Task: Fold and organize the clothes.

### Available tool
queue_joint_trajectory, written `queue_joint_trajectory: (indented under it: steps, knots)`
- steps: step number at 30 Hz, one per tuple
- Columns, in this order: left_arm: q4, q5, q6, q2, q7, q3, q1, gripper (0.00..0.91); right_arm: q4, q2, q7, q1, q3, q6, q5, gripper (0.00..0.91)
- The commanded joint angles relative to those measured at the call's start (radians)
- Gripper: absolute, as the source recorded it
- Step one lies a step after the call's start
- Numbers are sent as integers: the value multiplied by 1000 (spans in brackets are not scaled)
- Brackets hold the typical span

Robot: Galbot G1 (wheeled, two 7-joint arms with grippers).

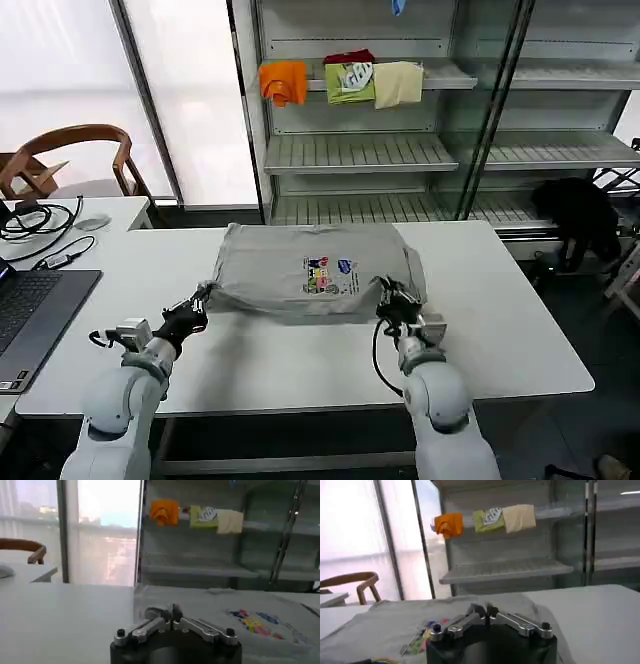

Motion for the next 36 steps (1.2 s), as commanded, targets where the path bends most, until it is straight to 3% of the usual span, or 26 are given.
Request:
queue_joint_trajectory:
  steps: [1, 6, 23, 36]
  knots:
    - [129, 29, -10, 0, 3, 13, -95, 0, -229, 20, 1, 194, -1, -1, 1, 0]
    - [173, 58, -17, 2, 5, 22, -116, 0, -285, 15, 0, 212, 2, 10, -2, 0]
    - [202, 185, -12, 10, 37, 61, -157, 20, -271, -15, 1, 234, 14, -35, 6, 0]
    - [209, 235, 0, 14, 44, 76, -186, 30, -277, -28, 8, 243, 25, -26, 5, 0]
